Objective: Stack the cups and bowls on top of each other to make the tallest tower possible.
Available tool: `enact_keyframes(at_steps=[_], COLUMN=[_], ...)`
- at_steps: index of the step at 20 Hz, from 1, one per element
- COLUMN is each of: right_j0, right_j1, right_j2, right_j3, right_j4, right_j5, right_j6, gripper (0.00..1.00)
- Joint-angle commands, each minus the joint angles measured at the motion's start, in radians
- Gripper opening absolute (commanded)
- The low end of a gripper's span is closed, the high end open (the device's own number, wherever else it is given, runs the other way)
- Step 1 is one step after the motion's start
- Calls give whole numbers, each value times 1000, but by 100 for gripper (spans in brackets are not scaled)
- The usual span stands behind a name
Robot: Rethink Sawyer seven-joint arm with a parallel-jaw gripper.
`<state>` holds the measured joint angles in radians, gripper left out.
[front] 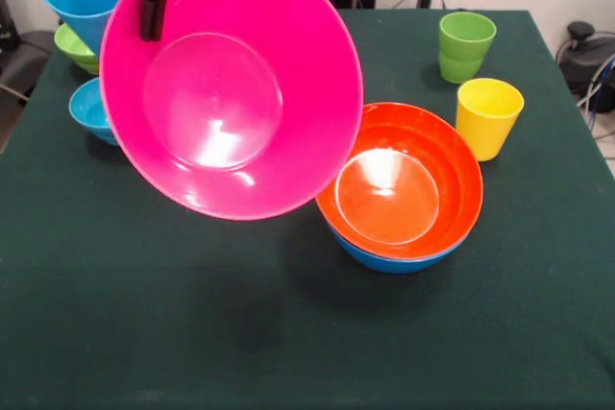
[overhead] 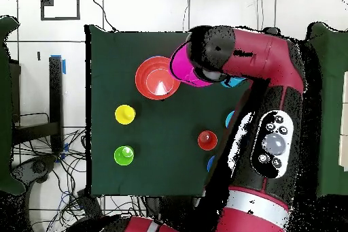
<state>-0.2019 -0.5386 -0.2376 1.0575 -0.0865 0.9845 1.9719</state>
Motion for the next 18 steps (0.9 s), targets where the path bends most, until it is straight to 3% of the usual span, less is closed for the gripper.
enact_keyframes(at_steps=[1, 13, 16, 18], right_j0=[41, 114, 149, 154], right_j1=[52, 70, 98, 123], right_j2=[-4, -57, -80, -75], right_j3=[119, 115, 78, 34], right_j4=[-22, 4, -1, -9], right_j5=[-77, -59, -29, -10], right_j6=[222, 339, 360, 325], gripper=[0, 0, 0, 0])
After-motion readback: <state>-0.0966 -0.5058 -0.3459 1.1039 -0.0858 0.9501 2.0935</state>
